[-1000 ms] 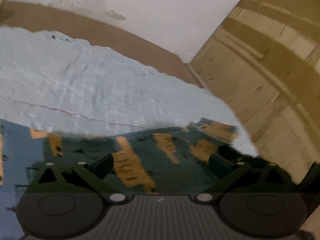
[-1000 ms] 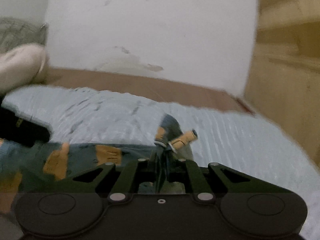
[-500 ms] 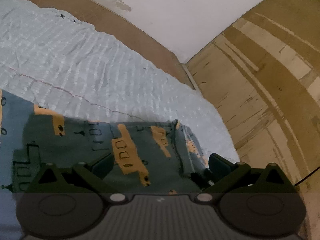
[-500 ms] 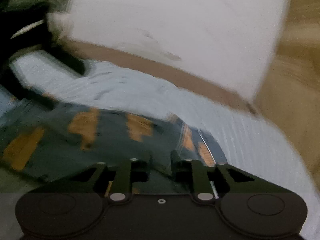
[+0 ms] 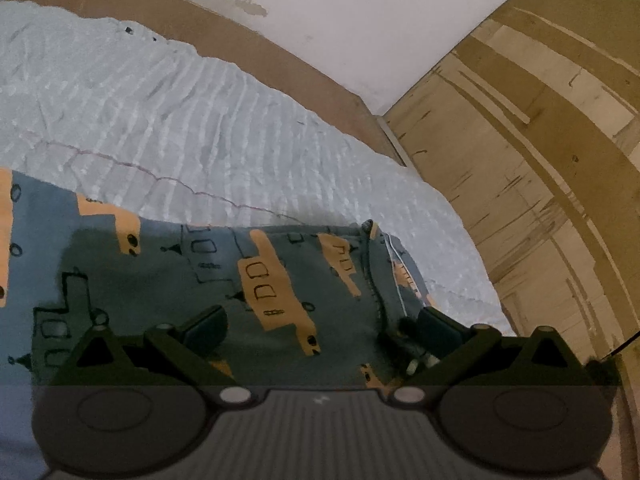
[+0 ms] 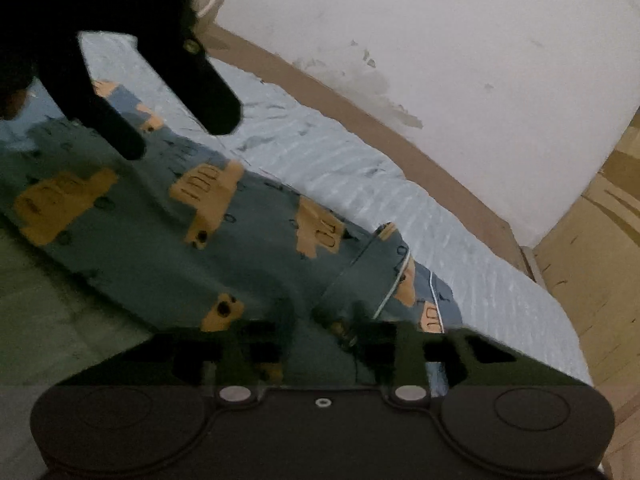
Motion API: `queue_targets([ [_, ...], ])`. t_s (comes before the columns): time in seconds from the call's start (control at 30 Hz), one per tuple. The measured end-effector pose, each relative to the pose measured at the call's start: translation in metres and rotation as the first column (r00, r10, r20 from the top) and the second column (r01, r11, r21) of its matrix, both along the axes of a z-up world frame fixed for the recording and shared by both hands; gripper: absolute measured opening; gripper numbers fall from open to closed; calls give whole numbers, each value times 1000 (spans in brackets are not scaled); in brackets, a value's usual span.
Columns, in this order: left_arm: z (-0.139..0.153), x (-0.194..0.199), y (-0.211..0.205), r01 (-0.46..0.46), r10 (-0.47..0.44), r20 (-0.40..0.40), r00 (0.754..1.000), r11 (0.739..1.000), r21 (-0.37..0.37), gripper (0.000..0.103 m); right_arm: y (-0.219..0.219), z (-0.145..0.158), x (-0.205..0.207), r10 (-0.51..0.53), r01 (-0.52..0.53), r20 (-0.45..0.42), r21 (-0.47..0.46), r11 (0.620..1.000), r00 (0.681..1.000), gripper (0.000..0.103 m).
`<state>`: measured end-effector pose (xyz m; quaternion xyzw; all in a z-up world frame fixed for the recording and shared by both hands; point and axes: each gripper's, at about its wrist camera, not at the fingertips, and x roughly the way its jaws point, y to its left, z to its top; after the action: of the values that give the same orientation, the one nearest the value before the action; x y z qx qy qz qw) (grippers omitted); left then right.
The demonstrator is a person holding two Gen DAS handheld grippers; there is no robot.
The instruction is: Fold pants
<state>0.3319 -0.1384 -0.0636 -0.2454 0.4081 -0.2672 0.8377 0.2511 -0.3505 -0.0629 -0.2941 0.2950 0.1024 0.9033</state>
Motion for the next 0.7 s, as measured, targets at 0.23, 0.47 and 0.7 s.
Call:
queue_targets([
  [0.23,3,-5,5,-2,1,24,1000,1000,30,103,-44,20,25,-185,177,58,128,976,981,7],
  [0.47,1,-6,3,4,-4,10,1000,1000,30,103,-127,20,39,-439,446,-107,364,817,892,24],
  [0.7,1,-9,-8,20,-23,34,999,996,88,103,-173,3,25,-414,538,-354,658,527,839,59],
])
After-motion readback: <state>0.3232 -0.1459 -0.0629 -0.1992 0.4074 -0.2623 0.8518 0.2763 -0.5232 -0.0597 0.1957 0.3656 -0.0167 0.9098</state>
